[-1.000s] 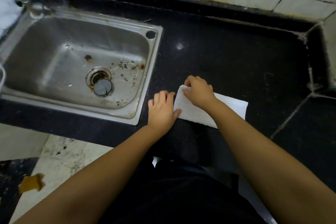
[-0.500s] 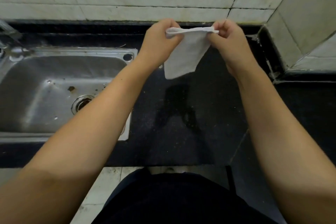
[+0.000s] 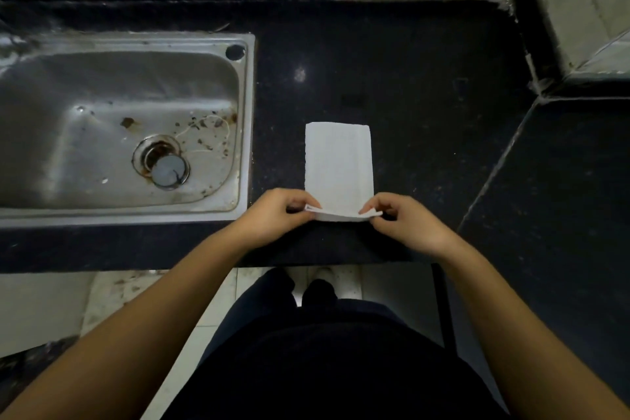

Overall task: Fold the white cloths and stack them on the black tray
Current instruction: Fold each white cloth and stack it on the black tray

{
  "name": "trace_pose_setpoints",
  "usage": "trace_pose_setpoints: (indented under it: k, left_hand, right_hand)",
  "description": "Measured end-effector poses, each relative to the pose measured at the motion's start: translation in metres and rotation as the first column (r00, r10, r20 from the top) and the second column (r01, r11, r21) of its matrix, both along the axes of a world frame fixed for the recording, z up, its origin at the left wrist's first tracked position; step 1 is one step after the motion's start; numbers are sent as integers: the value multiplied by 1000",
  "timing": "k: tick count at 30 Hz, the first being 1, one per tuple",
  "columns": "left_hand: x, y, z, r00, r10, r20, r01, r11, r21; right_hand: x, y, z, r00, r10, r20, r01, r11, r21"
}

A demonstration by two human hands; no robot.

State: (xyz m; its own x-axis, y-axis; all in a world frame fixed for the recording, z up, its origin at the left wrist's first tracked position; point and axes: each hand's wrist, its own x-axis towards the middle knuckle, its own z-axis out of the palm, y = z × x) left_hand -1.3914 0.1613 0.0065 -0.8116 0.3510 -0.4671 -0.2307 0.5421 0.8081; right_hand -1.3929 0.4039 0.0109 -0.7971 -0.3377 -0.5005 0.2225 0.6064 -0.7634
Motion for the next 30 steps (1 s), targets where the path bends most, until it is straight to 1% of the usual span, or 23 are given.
trace_pose_setpoints:
  k: [2,3,5,7,8,10,13,15,17,20,22,24,25,26,28,29,30]
  left_hand:
    - [-8,-2,3,999,34,-8,-34,999,13]
    - [-16,-3,4,998,60,-30,-60,998,16]
    - [-40,-1,6,988,126,-86,-126,992,11]
    - [-67,3,6,972,172,-160,-182,982,-47]
    - [-81,7,6,963,181,-200,-204,974,-95]
    - [-105,13,3,943,190,-272,-248,948,-199]
    - [-124,21,-12,935,194,-296,-295,890,-348]
    - [-125,25,-23,941,182,-287,-299,843,-446]
    - [-121,28,-29,922,192,-335,-341,812,-474]
    - [-112,30,-30,881,241,-408,-426,780,-459]
    - [-104,32,-32,894,235,-382,-419,740,-526]
    - [-98,37,-34,922,177,-344,-362,706,-608]
    - [-97,40,-34,931,152,-333,-338,704,-624]
    - [-98,44,-32,937,137,-322,-320,709,-629]
    - [-101,49,-27,946,142,-290,-297,734,-610]
    - [-103,49,-25,948,161,-276,-297,763,-574]
    - [-105,48,-22,946,193,-260,-304,807,-507]
  right_hand:
    - [-6,0,6,1000,-19,24,19,1000,-22]
    - [-13,-2,9,999,-44,-1,44,999,-31]
    - [-36,-5,10,987,-150,-62,147,988,-45]
    - [-65,-11,5,952,-292,-90,289,956,-47]
    - [-79,-15,2,933,-342,-114,342,940,-20]
    - [-101,-24,-4,909,-383,-165,395,917,50]
    - [-117,-38,-14,899,-385,-210,418,897,142]
    - [-118,-46,-23,906,-331,-264,395,885,246]
    - [-115,-51,-27,906,-258,-334,377,852,363]
    - [-110,-49,-28,895,-215,-391,396,786,475]
    - [-104,-49,-28,908,-185,-377,384,727,569]
    - [-100,-55,-27,929,-159,-335,349,680,645]
    - [-100,-60,-25,936,-159,-314,336,669,663]
    - [-102,-64,-23,941,-173,-291,329,667,668]
    - [-107,-70,-17,943,-259,-207,331,700,632]
    - [-108,-70,-15,934,-321,-155,348,727,592]
    - [-108,-68,-13,917,-385,-101,376,756,536]
